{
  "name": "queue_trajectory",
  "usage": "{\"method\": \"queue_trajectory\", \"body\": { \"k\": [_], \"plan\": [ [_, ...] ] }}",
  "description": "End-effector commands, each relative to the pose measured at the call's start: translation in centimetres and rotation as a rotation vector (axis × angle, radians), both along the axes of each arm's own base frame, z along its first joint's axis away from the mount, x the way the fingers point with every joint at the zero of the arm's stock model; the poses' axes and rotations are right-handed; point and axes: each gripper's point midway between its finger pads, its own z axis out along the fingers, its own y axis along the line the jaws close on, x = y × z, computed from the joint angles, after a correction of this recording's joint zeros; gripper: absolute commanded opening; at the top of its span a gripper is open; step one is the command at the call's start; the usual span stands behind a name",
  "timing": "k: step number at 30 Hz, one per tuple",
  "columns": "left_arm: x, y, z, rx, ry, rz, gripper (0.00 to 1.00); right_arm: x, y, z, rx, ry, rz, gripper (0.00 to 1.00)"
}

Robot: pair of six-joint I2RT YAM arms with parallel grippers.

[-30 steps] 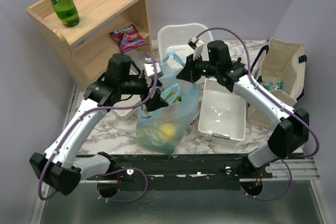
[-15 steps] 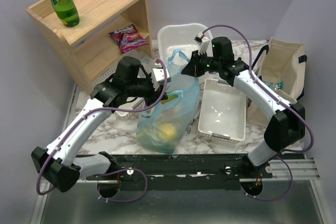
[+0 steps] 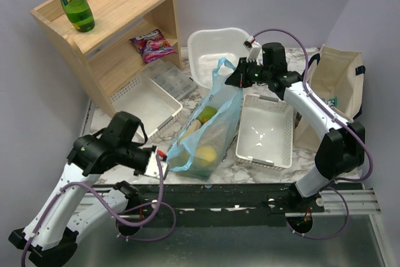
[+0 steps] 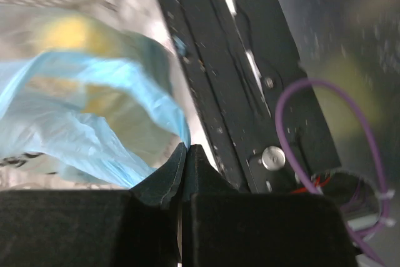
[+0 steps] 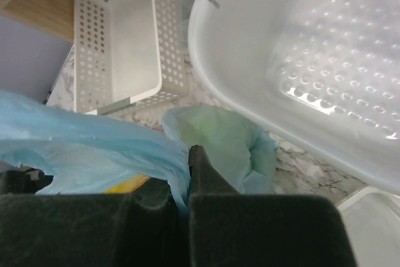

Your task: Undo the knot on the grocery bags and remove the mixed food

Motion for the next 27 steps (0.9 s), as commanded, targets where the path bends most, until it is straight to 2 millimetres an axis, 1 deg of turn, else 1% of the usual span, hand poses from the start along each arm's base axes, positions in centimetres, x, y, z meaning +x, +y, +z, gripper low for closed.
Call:
{"method": "queue_trajectory", "body": {
  "k": [1,5,7,9,10,11,12,13,14,15,17,18,20,23,25,26,27],
  "plan": [
    [-3.6,5.0,-7.6,0.247,-0.096,-0.252,0.0,0.3,-0.7,-0.7,-0.01,0.005,-0.035,0.01],
    [-3.4,6.5,-12.0,0.384,-0.134,-0.342,0.0,1.4,-1.4,-1.0,-0.024,-0.001,-0.063,0.01],
    [-2.9,7.3,-13.8,0.443,-0.174,-0.37,0.0,1.6,-1.4,-0.8,-0.021,-0.007,-0.06,0.01],
    [-2.1,7.4,-14.7,0.451,-0.241,-0.377,0.0,1.5,-1.2,-0.4,-0.011,-0.012,-0.039,0.01],
    [-1.5,6.9,-14.4,0.422,-0.276,-0.347,0.08,1.2,-1.0,-0.2,-0.007,-0.012,-0.019,0.04],
    [-0.8,5.5,-13.0,0.351,-0.295,-0.266,0.22,0.8,-0.7,0.2,0.002,-0.01,0.007,0.15],
    [-0.6,4.4,-11.1,0.283,-0.281,-0.195,0.31,0.3,-0.6,0.7,0.008,-0.016,0.031,0.26],
    [-0.6,3.4,-8.8,0.221,-0.257,-0.148,0.34,-0.2,-0.5,1.2,0.009,-0.024,0.054,0.39],
    [-1.1,3.0,-7.2,0.189,-0.198,-0.103,0.38,-0.8,-0.7,1.8,0.004,-0.034,0.065,0.5],
    [-1.6,2.2,-4.7,0.138,-0.14,-0.066,0.41,-1.1,-0.9,2.3,-0.005,-0.045,0.071,0.61],
    [-2.3,1.1,-1.0,0.052,-0.031,0.016,0.47,-2.1,-1.5,3.1,-0.041,-0.039,0.074,0.77],
    [-2.5,0.6,0.8,0.0,0.004,0.049,0.52,-2.3,-1.8,3.7,-0.058,-0.046,0.069,0.81],
    [-1.7,-0.3,4.0,-0.102,0.031,0.137,0.59,-3.0,-2.6,4.9,-0.091,-0.082,0.063,0.84],
    [0.1,-1.5,7.6,-0.212,0.084,0.25,0.65,-4.2,-3.5,6.8,-0.128,-0.169,0.082,0.88],
    [2.3,-2.3,9.4,-0.268,0.138,0.353,0.69,-5.8,-3.1,8.1,-0.134,-0.224,0.186,0.88],
    [4.3,-2.7,10.2,-0.297,0.166,0.429,0.71,-6.6,-2.7,8.7,-0.125,-0.246,0.236,0.88],
    [6.3,-3.0,10.6,-0.316,0.219,0.514,0.74,-7.3,-2.3,9.1,-0.128,-0.268,0.276,0.86]
  ]
}}
